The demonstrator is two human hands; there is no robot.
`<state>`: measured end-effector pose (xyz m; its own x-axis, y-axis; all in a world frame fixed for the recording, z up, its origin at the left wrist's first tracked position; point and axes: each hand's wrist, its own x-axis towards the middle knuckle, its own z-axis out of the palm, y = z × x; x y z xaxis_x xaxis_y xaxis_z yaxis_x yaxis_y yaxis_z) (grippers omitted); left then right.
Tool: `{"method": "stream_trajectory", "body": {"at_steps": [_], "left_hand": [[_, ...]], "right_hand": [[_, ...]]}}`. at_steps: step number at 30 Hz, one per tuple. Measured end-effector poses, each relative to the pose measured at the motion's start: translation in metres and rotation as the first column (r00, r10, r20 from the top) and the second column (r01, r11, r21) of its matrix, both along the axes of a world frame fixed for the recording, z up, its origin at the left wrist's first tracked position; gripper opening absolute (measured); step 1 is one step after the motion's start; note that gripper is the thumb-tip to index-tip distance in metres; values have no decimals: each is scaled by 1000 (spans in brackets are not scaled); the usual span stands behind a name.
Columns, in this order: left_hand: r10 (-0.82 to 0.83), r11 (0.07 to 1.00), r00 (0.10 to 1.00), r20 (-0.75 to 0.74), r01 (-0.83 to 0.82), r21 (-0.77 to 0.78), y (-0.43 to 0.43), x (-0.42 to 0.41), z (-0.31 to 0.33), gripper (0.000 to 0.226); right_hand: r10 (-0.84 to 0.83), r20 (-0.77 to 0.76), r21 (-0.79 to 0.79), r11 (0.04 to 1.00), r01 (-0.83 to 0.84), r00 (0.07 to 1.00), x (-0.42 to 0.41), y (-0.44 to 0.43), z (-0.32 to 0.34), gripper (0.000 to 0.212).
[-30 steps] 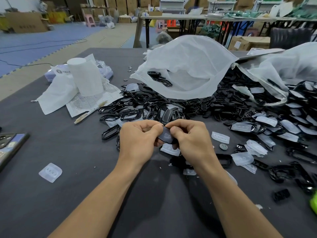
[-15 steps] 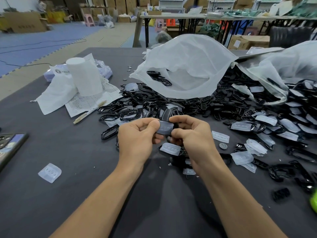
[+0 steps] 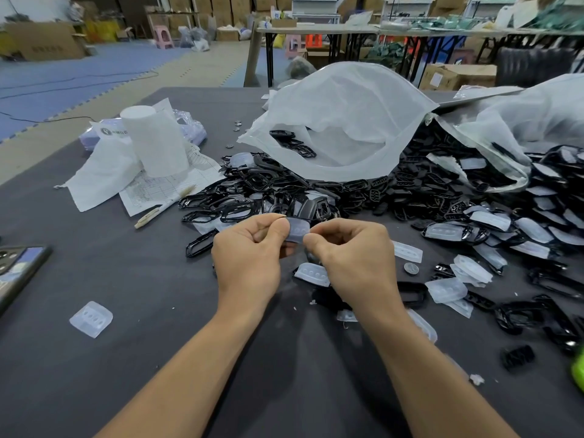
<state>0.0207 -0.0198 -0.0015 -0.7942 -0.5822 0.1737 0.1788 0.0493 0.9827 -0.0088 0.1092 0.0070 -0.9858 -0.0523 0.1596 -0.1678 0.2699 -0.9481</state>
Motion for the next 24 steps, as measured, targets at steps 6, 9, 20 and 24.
{"method": "stream_trajectory", "body": {"at_steps": [6,9,20,24], "left_hand": [[34,998,999,10,-34,-50,1,0,0,35],[41,999,999,-5,-42,-30,2,0,1,37],[-48,996,999,-18,49,79,5,-1,-1,22],[-141,981,990,0,140,138,4,-1,-1,17]], "right_hand": [[151,151,-326,940,-95,977,0,-4,3,6],[36,107,-161,987,-19,994,-1,-2,-1,6],[9,120,-145,989,8,993,-4,-2,0,29],[42,87,-182,983,-26,995,-9,3,-1,17]]}}
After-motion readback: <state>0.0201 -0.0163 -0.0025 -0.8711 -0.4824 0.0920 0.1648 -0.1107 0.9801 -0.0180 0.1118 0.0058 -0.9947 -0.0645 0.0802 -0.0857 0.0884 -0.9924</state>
